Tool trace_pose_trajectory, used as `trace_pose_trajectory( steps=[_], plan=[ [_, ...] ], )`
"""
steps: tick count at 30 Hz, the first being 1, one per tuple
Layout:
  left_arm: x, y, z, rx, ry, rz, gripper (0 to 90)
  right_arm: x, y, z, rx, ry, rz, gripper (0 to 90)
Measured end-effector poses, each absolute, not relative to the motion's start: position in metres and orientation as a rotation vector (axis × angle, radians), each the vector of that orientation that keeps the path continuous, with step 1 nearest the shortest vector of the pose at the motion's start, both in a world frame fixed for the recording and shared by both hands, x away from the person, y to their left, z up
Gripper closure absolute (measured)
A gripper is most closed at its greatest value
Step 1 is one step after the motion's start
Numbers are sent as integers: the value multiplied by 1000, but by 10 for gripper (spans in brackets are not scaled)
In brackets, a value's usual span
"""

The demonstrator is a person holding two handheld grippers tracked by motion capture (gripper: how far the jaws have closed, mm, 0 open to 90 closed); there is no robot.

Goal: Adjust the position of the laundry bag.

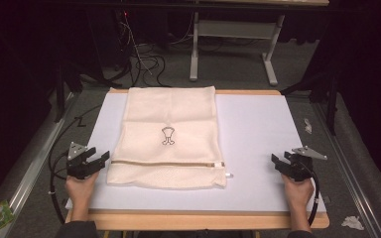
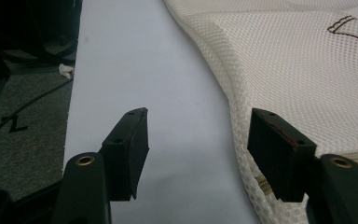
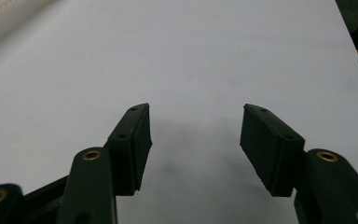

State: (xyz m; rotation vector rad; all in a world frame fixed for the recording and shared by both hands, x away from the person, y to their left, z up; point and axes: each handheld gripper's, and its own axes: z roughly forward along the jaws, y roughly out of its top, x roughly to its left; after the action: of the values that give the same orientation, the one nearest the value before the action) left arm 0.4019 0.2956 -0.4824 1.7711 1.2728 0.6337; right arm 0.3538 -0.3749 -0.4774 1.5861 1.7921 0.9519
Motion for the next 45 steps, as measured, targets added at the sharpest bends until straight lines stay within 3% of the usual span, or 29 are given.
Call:
trace_pose_trajectory(
  steps=[27,32,45],
  plan=[
    [402,296,-482,1778,1251,625,396,352,-379,-477,1617,1730,977,397],
    [403,296,-482,1783,1254,619,367,351,-371,-476,1548,1784,948,437],
    [402,302,-475,1764,1264,551,406,350,-370,-468,1554,1791,1038,442]
  ],
)
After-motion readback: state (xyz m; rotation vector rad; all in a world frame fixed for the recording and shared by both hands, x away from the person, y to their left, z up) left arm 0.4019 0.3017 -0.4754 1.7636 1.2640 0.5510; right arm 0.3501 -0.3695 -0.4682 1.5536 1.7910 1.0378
